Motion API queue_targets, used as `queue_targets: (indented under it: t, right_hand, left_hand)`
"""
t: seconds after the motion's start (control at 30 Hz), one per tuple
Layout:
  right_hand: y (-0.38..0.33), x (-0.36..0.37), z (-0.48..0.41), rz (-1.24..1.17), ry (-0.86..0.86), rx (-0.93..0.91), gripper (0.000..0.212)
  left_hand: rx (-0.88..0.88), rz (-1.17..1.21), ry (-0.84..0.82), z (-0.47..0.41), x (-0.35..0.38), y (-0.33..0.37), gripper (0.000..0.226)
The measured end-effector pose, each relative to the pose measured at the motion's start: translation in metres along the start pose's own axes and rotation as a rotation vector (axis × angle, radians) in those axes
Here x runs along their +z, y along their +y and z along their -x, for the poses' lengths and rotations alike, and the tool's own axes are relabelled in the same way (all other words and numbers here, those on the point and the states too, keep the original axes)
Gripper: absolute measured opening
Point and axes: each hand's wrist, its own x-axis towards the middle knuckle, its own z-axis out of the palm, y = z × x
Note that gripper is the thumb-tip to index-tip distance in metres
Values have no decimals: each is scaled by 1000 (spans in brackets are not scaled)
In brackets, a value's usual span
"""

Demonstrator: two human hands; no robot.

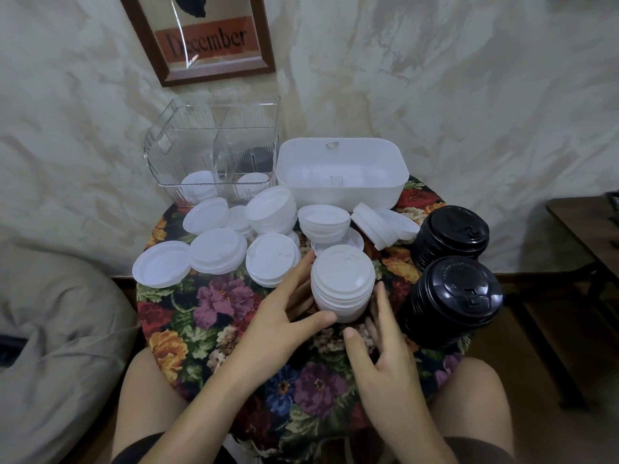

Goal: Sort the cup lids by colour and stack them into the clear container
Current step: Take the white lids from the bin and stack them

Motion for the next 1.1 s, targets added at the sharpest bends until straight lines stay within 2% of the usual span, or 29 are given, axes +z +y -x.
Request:
queue_targets:
  t: [0.2,0.43,0.6,0.7,0.8,0.87,0.97,1.1]
  right_hand:
    - [-4,-4,-9,25,20,-25,73]
    - [-9,-3,1,57,13,89,71]
    - [-8,-12,20,234,-82,106,73]
    - [-14,-18,26,482,-204,66,69]
    - [-15,-13,31,729,-312,-27,63]
    - [-14,-4,36,893,-352,-115,61]
    - [-11,15,34,1007,-307,-252,60]
    - [-18,39,20,1023,-282,-404,57]
  left_hand:
    - [-7,-8,36,-9,9,-6,83]
    - [-6,7,54,-11,14,-9,84]
    - [4,-30,42,-7,14,-6,89]
    - [29,-251,45,6,4,-11,85]
    - [169,-735,98,31,-11,-23,65]
    - [255,-963,98,49,-20,-31,52]
    - [226,-1063,127,69,-35,-38,50]
    - [259,-1096,188,76,-55,-40,44]
